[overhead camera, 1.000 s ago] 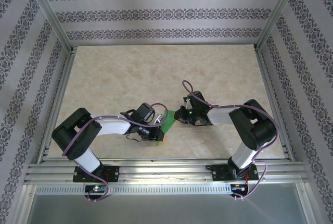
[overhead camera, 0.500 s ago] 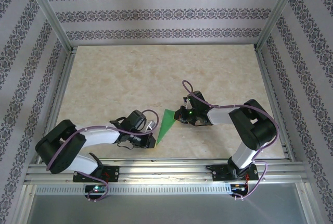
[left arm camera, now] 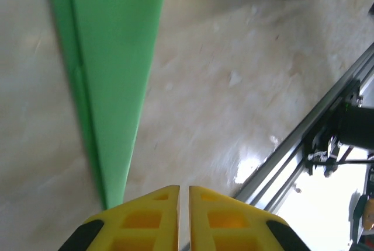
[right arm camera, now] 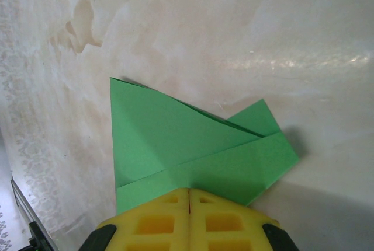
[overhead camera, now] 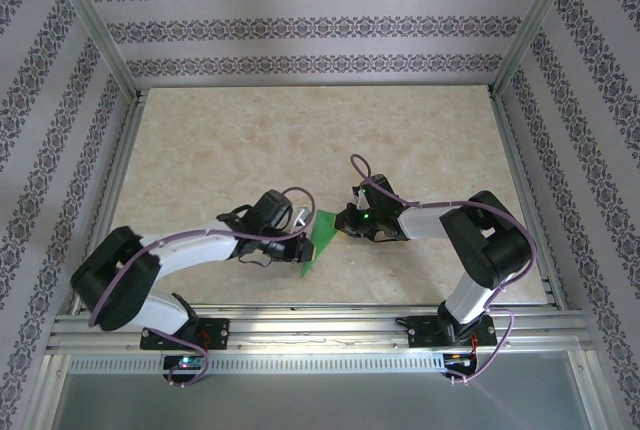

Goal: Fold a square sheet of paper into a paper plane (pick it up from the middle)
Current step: Fold the wing for the fifth time at the center of the table.

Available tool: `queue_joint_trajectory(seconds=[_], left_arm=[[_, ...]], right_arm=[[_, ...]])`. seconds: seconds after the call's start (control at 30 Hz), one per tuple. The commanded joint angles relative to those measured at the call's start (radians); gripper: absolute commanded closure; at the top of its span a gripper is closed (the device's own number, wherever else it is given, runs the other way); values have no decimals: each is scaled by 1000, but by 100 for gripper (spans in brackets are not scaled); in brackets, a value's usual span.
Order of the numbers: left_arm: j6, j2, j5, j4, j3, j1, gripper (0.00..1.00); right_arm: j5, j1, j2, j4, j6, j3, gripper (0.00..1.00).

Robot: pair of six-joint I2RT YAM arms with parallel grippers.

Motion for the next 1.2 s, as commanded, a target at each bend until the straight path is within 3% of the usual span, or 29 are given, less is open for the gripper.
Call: queue_joint_trajectory(seconds=[0.0,0.3,0.63,0.93,1.17], left_arm=[[16,93,28,44,76,-6,89],[66,223,62,8,46,-11,95],[93,104,50,-75,-114,-12,95],[37,-107,-5,15,-102,5,99],[46,117,52,70,54,35,97]], right_arm=[[87,-10,43,-103,-4,-32,99],[86,-12,40,-104,-6,-32,98],[87,-13,45,-104,-9,-35,98],[68,-13,41,-100,-2,-24,98],[63,-13,38,-98,2,-24,97]])
